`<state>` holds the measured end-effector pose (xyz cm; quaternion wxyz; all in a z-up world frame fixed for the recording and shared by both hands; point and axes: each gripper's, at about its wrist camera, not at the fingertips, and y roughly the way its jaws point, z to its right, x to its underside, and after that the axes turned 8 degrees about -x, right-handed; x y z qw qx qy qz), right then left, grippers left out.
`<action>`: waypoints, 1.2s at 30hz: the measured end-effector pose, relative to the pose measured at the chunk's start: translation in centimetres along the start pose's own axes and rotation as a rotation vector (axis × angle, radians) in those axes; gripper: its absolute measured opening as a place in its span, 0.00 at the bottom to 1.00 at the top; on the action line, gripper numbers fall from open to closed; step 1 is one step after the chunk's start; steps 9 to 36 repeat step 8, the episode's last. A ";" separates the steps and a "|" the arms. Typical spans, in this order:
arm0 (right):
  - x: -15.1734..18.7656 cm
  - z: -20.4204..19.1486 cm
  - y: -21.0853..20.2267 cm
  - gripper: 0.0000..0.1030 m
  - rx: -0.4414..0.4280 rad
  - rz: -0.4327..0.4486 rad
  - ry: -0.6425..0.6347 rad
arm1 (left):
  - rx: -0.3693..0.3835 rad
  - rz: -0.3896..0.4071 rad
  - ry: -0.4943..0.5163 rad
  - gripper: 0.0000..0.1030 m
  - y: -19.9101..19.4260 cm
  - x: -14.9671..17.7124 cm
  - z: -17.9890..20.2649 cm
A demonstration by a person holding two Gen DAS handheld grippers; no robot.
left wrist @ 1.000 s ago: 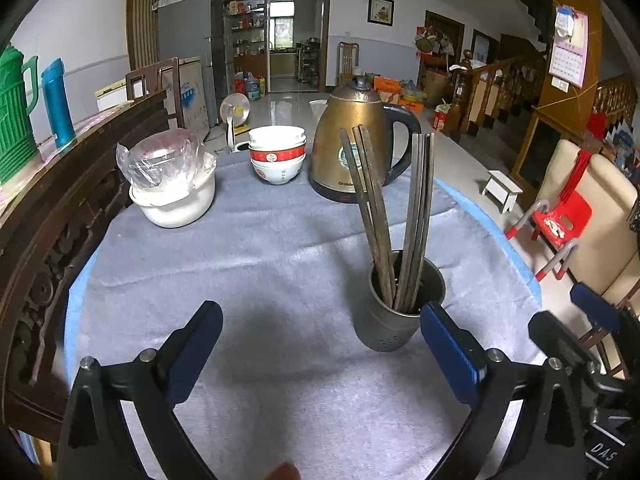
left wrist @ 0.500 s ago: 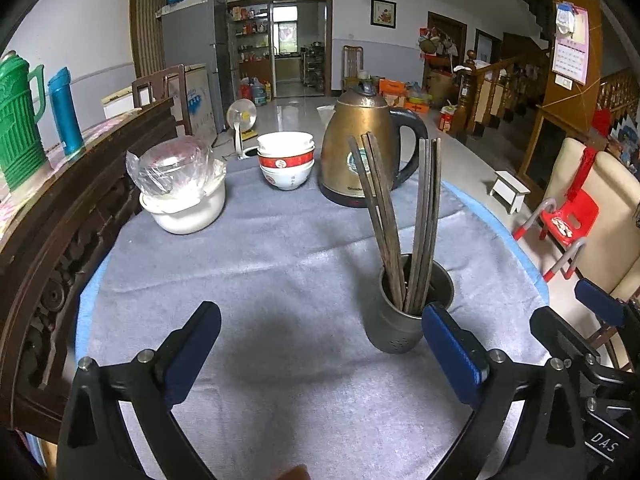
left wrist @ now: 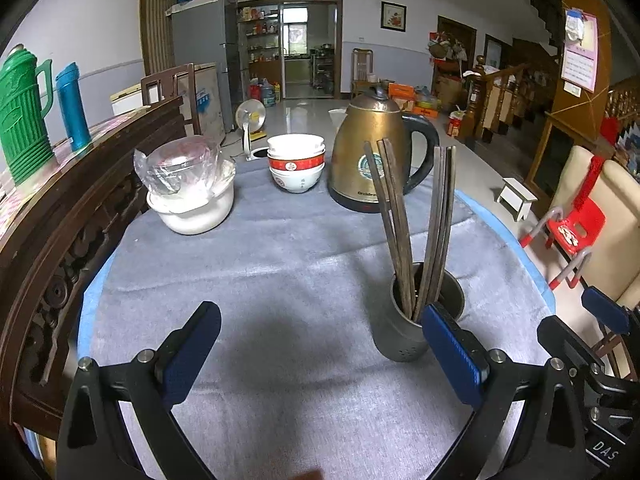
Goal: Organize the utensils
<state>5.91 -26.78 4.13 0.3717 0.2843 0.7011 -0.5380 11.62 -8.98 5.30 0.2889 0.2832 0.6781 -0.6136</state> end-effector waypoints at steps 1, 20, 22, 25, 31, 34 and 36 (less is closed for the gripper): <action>0.0 0.0 0.0 0.83 0.001 -0.002 0.000 | 0.001 0.001 0.003 0.97 0.0 0.0 0.0; -0.2 -0.1 0.2 0.83 0.001 -0.005 -0.008 | 0.015 0.011 0.046 0.97 -0.2 0.3 1.0; -0.2 -0.1 0.2 0.83 0.001 -0.005 -0.008 | 0.015 0.011 0.046 0.97 -0.2 0.3 1.0; -0.2 -0.1 0.2 0.83 0.001 -0.005 -0.008 | 0.015 0.011 0.046 0.97 -0.2 0.3 1.0; -0.2 -0.1 0.2 0.83 0.001 -0.005 -0.008 | 0.015 0.011 0.046 0.97 -0.2 0.3 1.0; -0.2 -0.1 0.2 0.83 0.001 -0.005 -0.008 | 0.015 0.011 0.046 0.97 -0.2 0.3 1.0; -0.2 -0.1 0.2 0.83 0.001 -0.005 -0.008 | 0.015 0.011 0.046 0.97 -0.2 0.3 1.0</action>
